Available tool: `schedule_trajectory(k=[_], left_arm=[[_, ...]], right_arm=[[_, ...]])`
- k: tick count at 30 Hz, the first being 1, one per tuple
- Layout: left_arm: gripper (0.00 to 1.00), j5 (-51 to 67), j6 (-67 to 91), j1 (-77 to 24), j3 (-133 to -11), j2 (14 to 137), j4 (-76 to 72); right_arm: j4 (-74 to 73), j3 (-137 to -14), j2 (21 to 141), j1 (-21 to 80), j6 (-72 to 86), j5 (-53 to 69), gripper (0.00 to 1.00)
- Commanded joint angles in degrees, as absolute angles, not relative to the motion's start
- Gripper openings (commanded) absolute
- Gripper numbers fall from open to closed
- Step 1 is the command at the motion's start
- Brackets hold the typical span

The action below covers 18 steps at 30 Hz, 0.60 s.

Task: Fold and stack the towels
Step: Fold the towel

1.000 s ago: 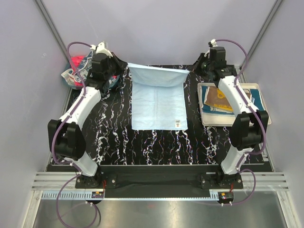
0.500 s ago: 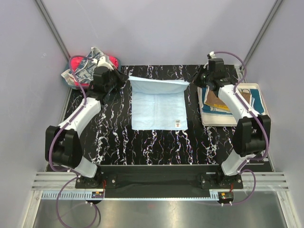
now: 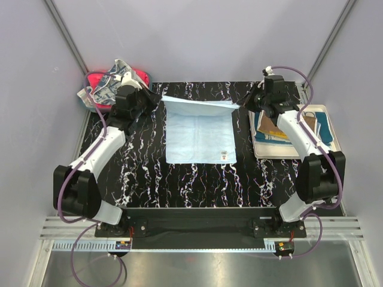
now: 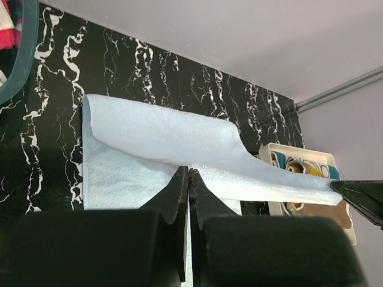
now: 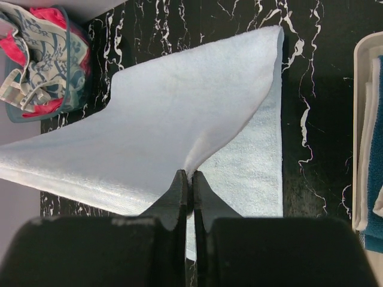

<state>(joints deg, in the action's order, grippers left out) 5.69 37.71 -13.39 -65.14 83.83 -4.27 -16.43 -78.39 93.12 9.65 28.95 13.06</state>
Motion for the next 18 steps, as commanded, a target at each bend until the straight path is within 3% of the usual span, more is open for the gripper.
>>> schedule_trajectory(k=[1, 18], left_arm=[[0.00, 2.9, 36.6, -13.3, -64.3, 79.5, -7.5], [0.00, 1.7, 38.5, -17.8, -44.0, 74.0, -12.7]], right_arm=[[-16.3, -78.4, 89.0, 10.0, 27.9, 12.2, 0.00], [-13.9, -63.2, 87.8, 12.0, 29.4, 13.6, 0.00]])
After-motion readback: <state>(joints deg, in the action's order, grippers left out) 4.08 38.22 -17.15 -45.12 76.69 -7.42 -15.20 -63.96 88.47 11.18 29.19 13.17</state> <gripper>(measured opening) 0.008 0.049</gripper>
